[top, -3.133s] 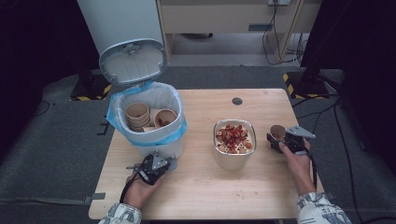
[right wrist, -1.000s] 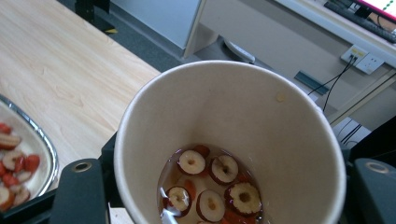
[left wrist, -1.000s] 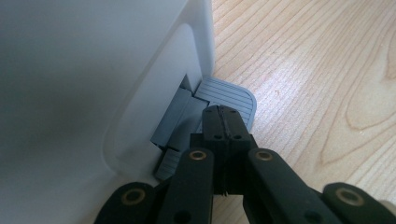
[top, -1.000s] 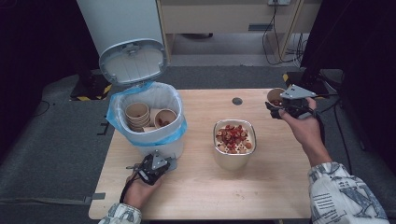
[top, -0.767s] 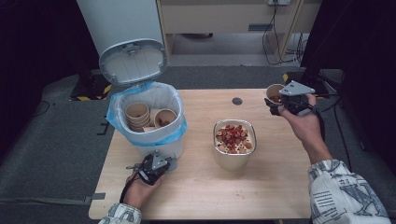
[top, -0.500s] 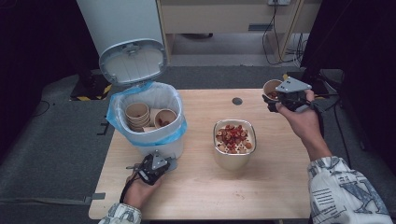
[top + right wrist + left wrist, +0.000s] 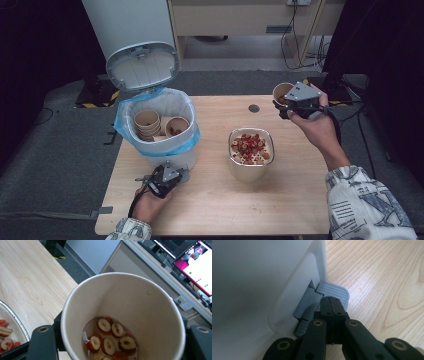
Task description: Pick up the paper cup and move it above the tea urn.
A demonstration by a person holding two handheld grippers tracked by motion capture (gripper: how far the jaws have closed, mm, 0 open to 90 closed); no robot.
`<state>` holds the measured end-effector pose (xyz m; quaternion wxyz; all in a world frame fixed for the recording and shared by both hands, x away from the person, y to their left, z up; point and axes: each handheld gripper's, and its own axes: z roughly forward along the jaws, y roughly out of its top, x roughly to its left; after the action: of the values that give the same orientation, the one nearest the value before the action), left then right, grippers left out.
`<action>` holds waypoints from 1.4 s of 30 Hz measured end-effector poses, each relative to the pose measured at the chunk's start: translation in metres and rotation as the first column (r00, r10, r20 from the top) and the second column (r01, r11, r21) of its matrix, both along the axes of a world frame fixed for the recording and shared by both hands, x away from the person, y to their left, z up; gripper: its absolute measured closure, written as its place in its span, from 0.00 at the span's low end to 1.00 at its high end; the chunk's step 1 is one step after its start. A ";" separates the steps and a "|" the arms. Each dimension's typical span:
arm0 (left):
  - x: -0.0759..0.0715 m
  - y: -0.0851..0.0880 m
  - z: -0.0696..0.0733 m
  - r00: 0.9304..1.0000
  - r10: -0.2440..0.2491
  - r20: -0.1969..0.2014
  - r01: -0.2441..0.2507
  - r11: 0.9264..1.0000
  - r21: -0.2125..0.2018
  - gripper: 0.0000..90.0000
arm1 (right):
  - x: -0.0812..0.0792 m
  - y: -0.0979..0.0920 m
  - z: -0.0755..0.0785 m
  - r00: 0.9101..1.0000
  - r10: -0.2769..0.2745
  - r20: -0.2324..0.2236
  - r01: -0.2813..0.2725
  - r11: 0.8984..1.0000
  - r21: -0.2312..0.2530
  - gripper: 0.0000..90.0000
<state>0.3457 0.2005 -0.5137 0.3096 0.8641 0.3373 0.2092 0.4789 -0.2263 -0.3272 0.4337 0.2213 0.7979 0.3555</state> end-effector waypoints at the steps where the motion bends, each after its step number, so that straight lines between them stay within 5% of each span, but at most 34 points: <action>1: 0.000 0.000 0.000 1.000 0.000 0.001 0.000 1.000 0.001 1.00 | 0.000 0.000 0.000 1.000 0.000 0.000 0.000 1.000 0.000 0.33; 10: 0.000 0.000 0.000 1.000 -0.002 0.002 0.002 1.000 0.002 1.00 | -0.003 0.011 0.005 0.997 0.063 0.047 -0.060 0.995 -0.079 0.33; 18: 0.000 0.000 0.000 1.000 -0.001 0.002 0.001 1.000 0.003 1.00 | -0.005 0.013 0.010 0.995 0.069 0.066 -0.063 0.993 -0.099 0.32; 24: 0.000 0.000 0.000 1.000 -0.001 0.002 0.001 1.000 0.002 1.00 | -0.007 0.019 0.009 0.992 0.094 0.083 -0.079 0.983 -0.166 0.32; 42: 0.000 0.000 0.000 1.000 -0.001 0.002 0.001 1.000 0.002 1.00 | -0.008 0.033 0.012 0.985 0.138 0.104 -0.113 0.970 -0.217 0.32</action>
<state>0.3458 0.2006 -0.5137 0.3093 0.8644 0.3363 0.2101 0.4711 -0.1931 -0.3156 0.4776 0.1019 0.8163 0.3085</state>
